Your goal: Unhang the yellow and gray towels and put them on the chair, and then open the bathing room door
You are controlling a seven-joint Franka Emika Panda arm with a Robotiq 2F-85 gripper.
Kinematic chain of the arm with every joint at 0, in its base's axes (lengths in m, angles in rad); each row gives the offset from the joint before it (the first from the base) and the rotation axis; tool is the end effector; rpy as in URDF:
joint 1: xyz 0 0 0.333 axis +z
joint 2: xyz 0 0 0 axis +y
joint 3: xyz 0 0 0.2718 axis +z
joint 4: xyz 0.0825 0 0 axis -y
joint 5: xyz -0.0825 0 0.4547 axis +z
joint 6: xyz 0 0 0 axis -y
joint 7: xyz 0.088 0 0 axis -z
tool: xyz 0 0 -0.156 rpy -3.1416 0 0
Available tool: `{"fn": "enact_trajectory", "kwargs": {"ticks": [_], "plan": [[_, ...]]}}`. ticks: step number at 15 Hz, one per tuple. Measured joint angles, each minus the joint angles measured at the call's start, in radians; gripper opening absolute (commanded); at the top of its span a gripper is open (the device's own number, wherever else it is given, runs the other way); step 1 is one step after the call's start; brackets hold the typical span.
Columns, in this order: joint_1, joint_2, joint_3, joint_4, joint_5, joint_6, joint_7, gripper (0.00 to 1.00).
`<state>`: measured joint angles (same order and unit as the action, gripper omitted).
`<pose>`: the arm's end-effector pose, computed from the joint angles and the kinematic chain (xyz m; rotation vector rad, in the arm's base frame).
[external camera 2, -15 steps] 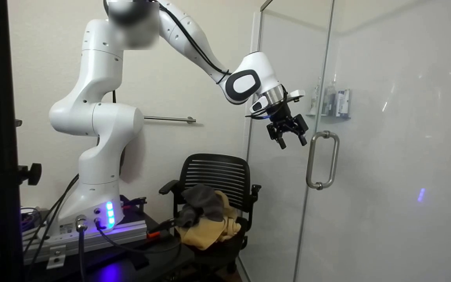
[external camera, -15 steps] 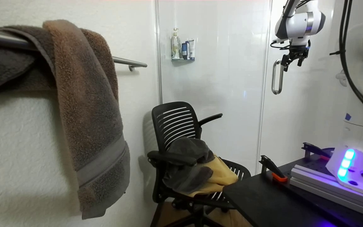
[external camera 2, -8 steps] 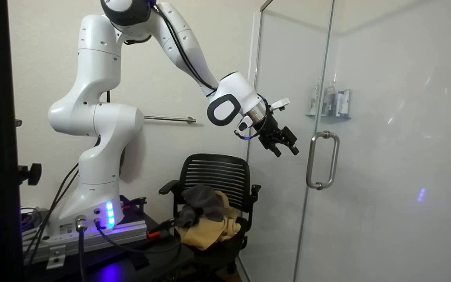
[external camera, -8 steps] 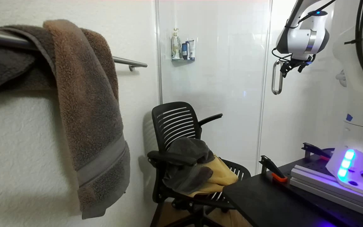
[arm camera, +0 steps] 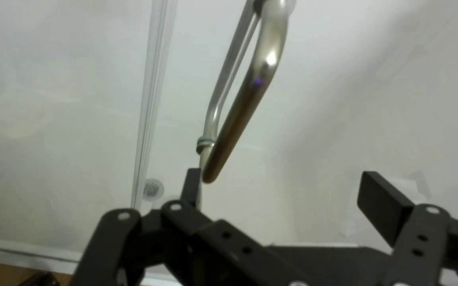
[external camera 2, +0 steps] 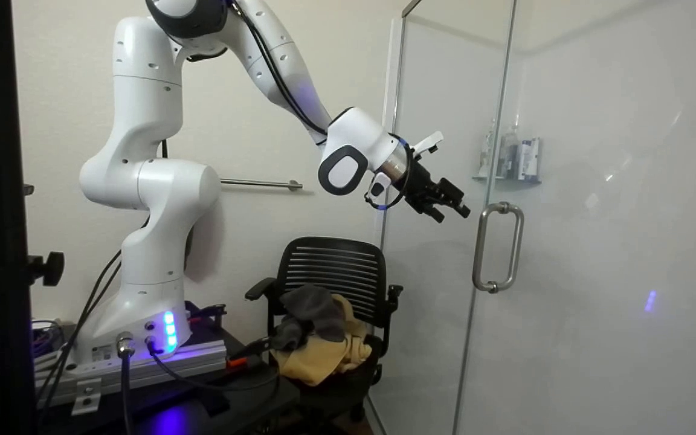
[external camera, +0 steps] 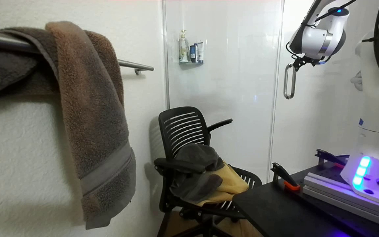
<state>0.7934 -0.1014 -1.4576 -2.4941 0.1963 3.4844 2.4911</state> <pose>0.4593 -0.3864 0.2828 0.3183 2.1910 -0.6081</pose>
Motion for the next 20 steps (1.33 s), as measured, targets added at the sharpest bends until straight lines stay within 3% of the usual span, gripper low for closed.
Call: {"fn": "enact_trajectory", "kwargs": {"ticks": [5,8,12,16,20], "plan": [[-0.08,-0.148,0.031,0.059,-0.073,-0.032,0.006,1.0],[-0.087,-0.269,0.029,0.028,-0.113,-0.033,-0.003,1.0],[-0.077,-0.296,0.006,0.036,-0.114,-0.082,-0.005,1.0],[0.036,-0.29,-0.182,0.093,-0.111,-0.288,-0.007,1.0],[0.27,-0.289,-0.422,0.176,-0.135,-0.329,-0.016,1.0]]}}
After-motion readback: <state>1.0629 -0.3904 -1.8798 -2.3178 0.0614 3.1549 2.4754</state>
